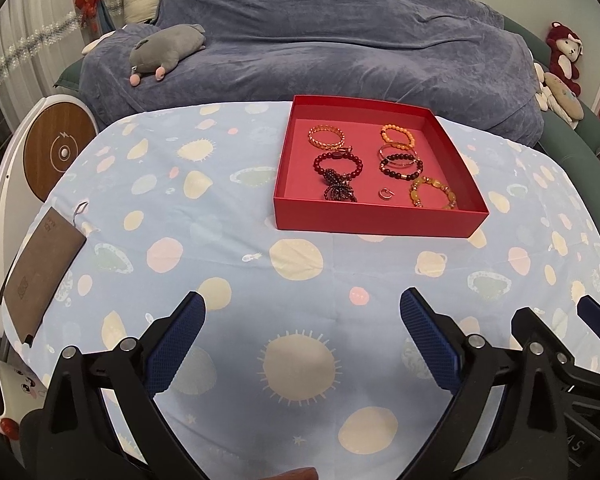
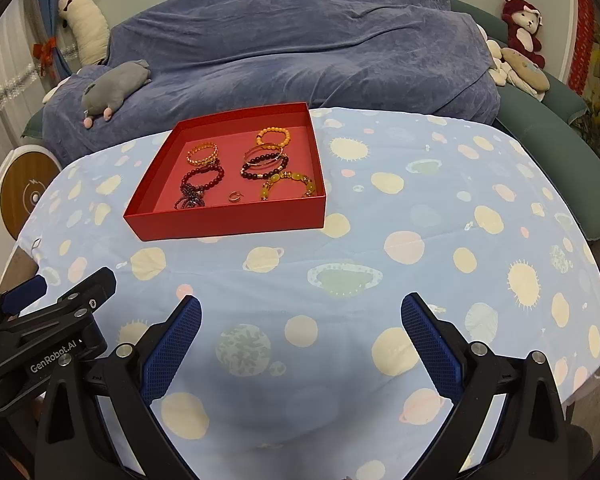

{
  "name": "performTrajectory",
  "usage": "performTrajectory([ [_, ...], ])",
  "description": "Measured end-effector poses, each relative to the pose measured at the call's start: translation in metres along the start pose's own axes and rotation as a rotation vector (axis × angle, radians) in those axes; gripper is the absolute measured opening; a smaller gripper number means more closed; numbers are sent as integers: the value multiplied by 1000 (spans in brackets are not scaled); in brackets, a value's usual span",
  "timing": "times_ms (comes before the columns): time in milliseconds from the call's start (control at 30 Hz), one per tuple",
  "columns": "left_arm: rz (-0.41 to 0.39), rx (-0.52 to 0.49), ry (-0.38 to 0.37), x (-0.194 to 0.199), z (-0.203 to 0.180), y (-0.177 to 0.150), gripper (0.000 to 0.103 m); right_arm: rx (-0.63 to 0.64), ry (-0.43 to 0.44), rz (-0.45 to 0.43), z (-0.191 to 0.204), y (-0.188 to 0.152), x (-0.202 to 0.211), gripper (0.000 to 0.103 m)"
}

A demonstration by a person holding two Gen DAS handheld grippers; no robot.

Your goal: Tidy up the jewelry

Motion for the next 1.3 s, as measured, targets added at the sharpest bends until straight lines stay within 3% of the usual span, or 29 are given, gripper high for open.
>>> performTrajectory([
  [1300,19,4,6,-4,3,-5,93,-2,-3,3,-3,-2,-1,97],
])
Point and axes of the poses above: each gripper's, at about its wrist camera, not at the fingertips, and x roughly against the way its jaws point, z to its left, y to its top, the point moved 5 cm from there along -x, roughly the way its jaws point, and after that the axes turned 1 degree about z, right-handed, at the moved point
